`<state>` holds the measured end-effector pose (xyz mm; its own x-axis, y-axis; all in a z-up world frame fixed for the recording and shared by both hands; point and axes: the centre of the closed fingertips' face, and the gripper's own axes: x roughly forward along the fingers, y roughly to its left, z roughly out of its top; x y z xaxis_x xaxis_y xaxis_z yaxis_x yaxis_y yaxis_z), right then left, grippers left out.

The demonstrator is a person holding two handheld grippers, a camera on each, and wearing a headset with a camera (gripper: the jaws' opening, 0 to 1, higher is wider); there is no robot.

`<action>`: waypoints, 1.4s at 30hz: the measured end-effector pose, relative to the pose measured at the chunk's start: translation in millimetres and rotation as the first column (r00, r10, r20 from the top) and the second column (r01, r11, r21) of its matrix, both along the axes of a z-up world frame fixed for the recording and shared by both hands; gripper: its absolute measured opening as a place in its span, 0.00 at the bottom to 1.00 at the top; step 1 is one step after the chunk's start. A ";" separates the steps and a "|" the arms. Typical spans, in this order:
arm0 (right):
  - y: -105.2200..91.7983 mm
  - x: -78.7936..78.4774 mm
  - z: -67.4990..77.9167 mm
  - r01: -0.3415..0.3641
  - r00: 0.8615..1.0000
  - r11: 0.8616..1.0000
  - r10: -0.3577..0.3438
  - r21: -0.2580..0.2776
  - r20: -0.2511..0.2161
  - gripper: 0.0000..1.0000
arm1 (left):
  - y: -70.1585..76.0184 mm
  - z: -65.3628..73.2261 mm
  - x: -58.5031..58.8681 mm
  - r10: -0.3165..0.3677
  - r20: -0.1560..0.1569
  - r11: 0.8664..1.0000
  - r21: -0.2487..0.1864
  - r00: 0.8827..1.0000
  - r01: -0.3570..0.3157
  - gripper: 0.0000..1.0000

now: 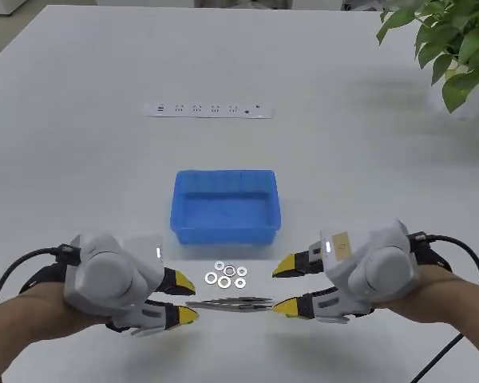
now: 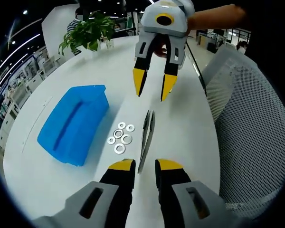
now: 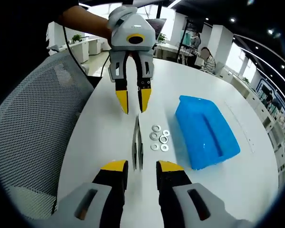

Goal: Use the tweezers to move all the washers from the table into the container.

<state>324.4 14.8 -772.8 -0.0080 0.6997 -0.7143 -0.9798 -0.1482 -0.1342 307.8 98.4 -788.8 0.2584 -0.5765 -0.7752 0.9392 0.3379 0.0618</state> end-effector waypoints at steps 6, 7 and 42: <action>2.9 -0.4 -11.2 -0.014 1.000 1.000 0.014 -0.026 -0.018 0.23 | -2.5 -5.2 1.7 -0.017 -0.010 1.000 0.021 1.000 0.018 0.19; 3.1 -0.5 -13.0 -0.019 1.000 0.999 0.018 -0.037 -0.016 0.21 | -2.4 -6.0 2.2 -0.018 -0.011 1.000 0.025 1.000 0.018 0.19; 14.9 -5.9 -35.5 -0.047 0.998 0.995 0.043 -0.089 -0.054 0.12 | -0.9 -16.5 5.6 -0.068 -0.022 0.995 0.066 0.997 0.069 0.07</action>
